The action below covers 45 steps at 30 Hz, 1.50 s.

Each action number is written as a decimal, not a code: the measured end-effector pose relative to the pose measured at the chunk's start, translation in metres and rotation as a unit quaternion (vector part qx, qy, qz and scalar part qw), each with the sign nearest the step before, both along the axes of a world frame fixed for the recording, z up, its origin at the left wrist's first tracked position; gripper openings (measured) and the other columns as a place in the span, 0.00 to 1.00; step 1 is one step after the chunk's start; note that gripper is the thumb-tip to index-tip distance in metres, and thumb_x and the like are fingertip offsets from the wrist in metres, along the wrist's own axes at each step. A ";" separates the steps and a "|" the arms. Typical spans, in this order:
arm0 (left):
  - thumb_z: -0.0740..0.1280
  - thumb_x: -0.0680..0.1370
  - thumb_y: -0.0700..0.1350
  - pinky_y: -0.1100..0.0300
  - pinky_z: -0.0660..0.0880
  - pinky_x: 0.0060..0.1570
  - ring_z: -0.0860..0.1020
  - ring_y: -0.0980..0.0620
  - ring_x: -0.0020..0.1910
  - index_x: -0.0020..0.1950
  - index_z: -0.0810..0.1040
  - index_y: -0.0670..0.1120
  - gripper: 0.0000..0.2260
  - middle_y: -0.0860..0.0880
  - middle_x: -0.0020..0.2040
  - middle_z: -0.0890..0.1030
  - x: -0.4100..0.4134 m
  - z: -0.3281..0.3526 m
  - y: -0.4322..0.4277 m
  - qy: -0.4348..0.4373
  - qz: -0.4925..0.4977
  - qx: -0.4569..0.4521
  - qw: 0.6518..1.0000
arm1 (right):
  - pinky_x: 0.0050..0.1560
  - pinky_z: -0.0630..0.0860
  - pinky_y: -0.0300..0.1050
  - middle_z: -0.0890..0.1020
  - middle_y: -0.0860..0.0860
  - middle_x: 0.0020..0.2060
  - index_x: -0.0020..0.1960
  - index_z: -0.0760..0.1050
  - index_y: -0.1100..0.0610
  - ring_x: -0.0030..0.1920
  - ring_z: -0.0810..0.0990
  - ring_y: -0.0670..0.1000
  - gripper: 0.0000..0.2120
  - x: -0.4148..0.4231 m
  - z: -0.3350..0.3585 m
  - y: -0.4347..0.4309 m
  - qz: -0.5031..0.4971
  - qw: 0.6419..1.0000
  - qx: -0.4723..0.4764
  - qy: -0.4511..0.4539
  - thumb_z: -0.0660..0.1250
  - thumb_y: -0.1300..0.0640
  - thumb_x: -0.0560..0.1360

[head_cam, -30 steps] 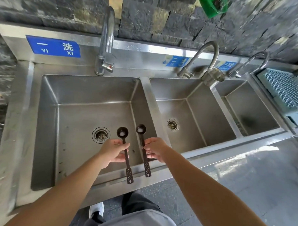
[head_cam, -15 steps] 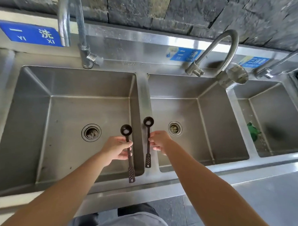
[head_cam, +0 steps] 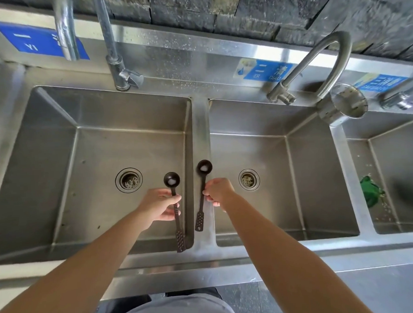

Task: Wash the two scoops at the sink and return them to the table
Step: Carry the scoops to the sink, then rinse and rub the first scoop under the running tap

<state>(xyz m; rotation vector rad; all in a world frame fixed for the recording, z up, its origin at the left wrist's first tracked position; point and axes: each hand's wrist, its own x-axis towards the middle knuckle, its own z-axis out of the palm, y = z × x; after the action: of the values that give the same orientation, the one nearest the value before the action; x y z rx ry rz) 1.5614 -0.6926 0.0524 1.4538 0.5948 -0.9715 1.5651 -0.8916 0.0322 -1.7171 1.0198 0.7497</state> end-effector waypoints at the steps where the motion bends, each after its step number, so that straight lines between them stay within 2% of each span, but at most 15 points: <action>1: 0.73 0.74 0.36 0.52 0.83 0.35 0.84 0.36 0.42 0.54 0.80 0.36 0.11 0.34 0.49 0.83 0.000 0.001 -0.001 -0.001 0.000 -0.002 1.000 | 0.25 0.69 0.38 0.79 0.56 0.34 0.38 0.79 0.57 0.32 0.77 0.54 0.10 0.000 -0.001 0.001 0.005 1.000 -0.016 -0.003 0.67 0.69 0.73; 5: 0.74 0.73 0.38 0.52 0.83 0.35 0.85 0.37 0.42 0.54 0.80 0.38 0.10 0.35 0.49 0.83 0.000 0.002 0.001 -0.010 -0.007 0.004 1.000 | 0.30 0.76 0.41 0.79 0.54 0.28 0.35 0.78 0.54 0.31 0.79 0.55 0.10 0.002 0.002 0.007 0.024 0.996 -0.080 -0.008 0.67 0.67 0.70; 7: 0.75 0.73 0.38 0.50 0.83 0.39 0.85 0.37 0.41 0.52 0.82 0.39 0.10 0.36 0.47 0.84 0.000 -0.001 0.005 -0.013 -0.006 0.008 1.000 | 0.29 0.75 0.41 0.79 0.53 0.26 0.36 0.78 0.55 0.28 0.78 0.55 0.09 0.003 0.005 0.008 0.026 0.996 -0.090 -0.006 0.67 0.67 0.70; 11: 0.76 0.72 0.39 0.49 0.83 0.38 0.85 0.37 0.40 0.50 0.84 0.43 0.08 0.37 0.45 0.84 0.004 -0.004 0.015 -0.032 0.006 0.005 0.999 | 0.28 0.70 0.42 0.78 0.56 0.31 0.37 0.76 0.58 0.29 0.75 0.56 0.07 0.005 0.009 0.010 0.023 0.996 -0.081 0.006 0.66 0.68 0.70; 14: 0.75 0.72 0.36 0.53 0.82 0.35 0.85 0.38 0.39 0.53 0.83 0.44 0.11 0.37 0.45 0.83 0.010 0.001 0.022 -0.042 0.028 -0.007 0.999 | 0.34 0.79 0.46 0.81 0.58 0.38 0.39 0.77 0.60 0.36 0.81 0.58 0.03 0.004 0.018 0.009 0.009 0.992 -0.128 -0.011 0.65 0.64 0.71; 17: 0.74 0.73 0.35 0.52 0.82 0.36 0.85 0.37 0.40 0.54 0.82 0.43 0.11 0.35 0.47 0.83 0.018 0.008 0.028 -0.056 0.055 -0.013 0.997 | 0.35 0.75 0.44 0.78 0.53 0.34 0.34 0.73 0.57 0.34 0.77 0.57 0.06 0.008 0.032 0.005 -0.013 0.973 -0.220 -0.074 0.63 0.62 0.70; 19: 0.73 0.74 0.35 0.52 0.82 0.36 0.85 0.39 0.38 0.53 0.82 0.42 0.09 0.37 0.43 0.82 0.026 0.009 0.033 -0.064 0.082 -0.017 0.994 | 0.37 0.76 0.45 0.79 0.52 0.35 0.37 0.73 0.53 0.36 0.78 0.56 0.05 0.019 0.041 0.009 -0.022 0.958 -0.252 -0.134 0.63 0.60 0.71; 22: 0.69 0.77 0.36 0.57 0.78 0.30 0.80 0.46 0.29 0.49 0.81 0.41 0.03 0.42 0.35 0.79 0.042 0.005 0.041 -0.100 0.132 -0.016 0.986 | 0.41 0.79 0.48 0.81 0.51 0.40 0.43 0.73 0.50 0.41 0.80 0.55 0.03 0.047 0.049 0.029 0.024 0.942 -0.244 -0.230 0.63 0.57 0.72; 25: 0.66 0.80 0.41 0.63 0.66 0.23 0.70 0.52 0.23 0.47 0.78 0.47 0.03 0.45 0.32 0.79 0.058 0.000 0.051 -0.132 0.178 0.020 0.975 | 0.42 0.76 0.46 0.82 0.50 0.41 0.45 0.75 0.51 0.43 0.80 0.54 0.04 0.084 0.055 0.057 0.099 0.930 -0.209 -0.286 0.62 0.57 0.74; 30: 0.63 0.82 0.43 0.67 0.58 0.18 0.61 0.58 0.17 0.49 0.77 0.45 0.05 0.45 0.31 0.79 0.094 -0.004 0.074 -0.103 0.228 0.030 0.968 | 0.51 0.80 0.54 0.84 0.55 0.45 0.48 0.78 0.53 0.47 0.81 0.58 0.09 0.153 0.061 0.102 0.186 0.923 -0.167 -0.294 0.59 0.55 0.76; 34: 0.57 0.84 0.46 0.68 0.55 0.19 0.59 0.58 0.17 0.49 0.77 0.44 0.11 0.45 0.31 0.76 0.124 -0.006 0.084 -0.081 0.229 0.025 0.970 | 0.47 0.74 0.46 0.83 0.57 0.50 0.55 0.77 0.60 0.52 0.81 0.60 0.14 0.211 0.062 0.130 0.222 0.908 -0.169 -0.312 0.59 0.52 0.79; 37: 0.56 0.84 0.47 0.67 0.55 0.19 0.59 0.58 0.18 0.49 0.77 0.45 0.12 0.46 0.31 0.74 0.144 -0.006 0.088 -0.082 0.224 0.031 0.971 | 0.47 0.69 0.44 0.80 0.60 0.58 0.65 0.71 0.63 0.56 0.79 0.61 0.21 0.253 0.067 0.149 0.233 0.907 -0.153 -0.315 0.59 0.48 0.81; 39: 0.56 0.84 0.48 0.65 0.54 0.22 0.59 0.57 0.19 0.49 0.77 0.45 0.13 0.47 0.30 0.72 0.155 -0.006 0.088 -0.080 0.219 0.023 0.972 | 0.45 0.74 0.47 0.80 0.62 0.57 0.67 0.68 0.64 0.53 0.80 0.61 0.25 0.278 0.069 0.159 0.264 0.900 -0.158 -0.310 0.60 0.45 0.80; 41: 0.56 0.84 0.49 0.64 0.53 0.23 0.58 0.56 0.19 0.49 0.78 0.44 0.14 0.48 0.29 0.70 0.164 -0.005 0.088 -0.078 0.211 0.017 0.974 | 0.40 0.79 0.50 0.82 0.61 0.50 0.63 0.70 0.64 0.44 0.82 0.60 0.25 0.297 0.072 0.165 0.314 0.891 -0.178 -0.277 0.62 0.43 0.79; 45: 0.54 0.84 0.49 0.65 0.53 0.23 0.57 0.55 0.21 0.50 0.78 0.43 0.16 0.49 0.28 0.66 0.179 -0.005 0.090 -0.075 0.192 0.016 0.978 | 0.24 0.71 0.39 0.80 0.58 0.37 0.54 0.72 0.60 0.25 0.76 0.51 0.14 0.313 0.071 0.174 0.387 0.881 -0.183 -0.204 0.60 0.48 0.81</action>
<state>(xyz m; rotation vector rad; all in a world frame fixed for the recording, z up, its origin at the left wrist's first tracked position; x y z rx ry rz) 1.7403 -0.6028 0.0472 1.3609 0.7486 -0.5464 1.8784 -0.7173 0.1034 -2.5252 0.1451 0.6435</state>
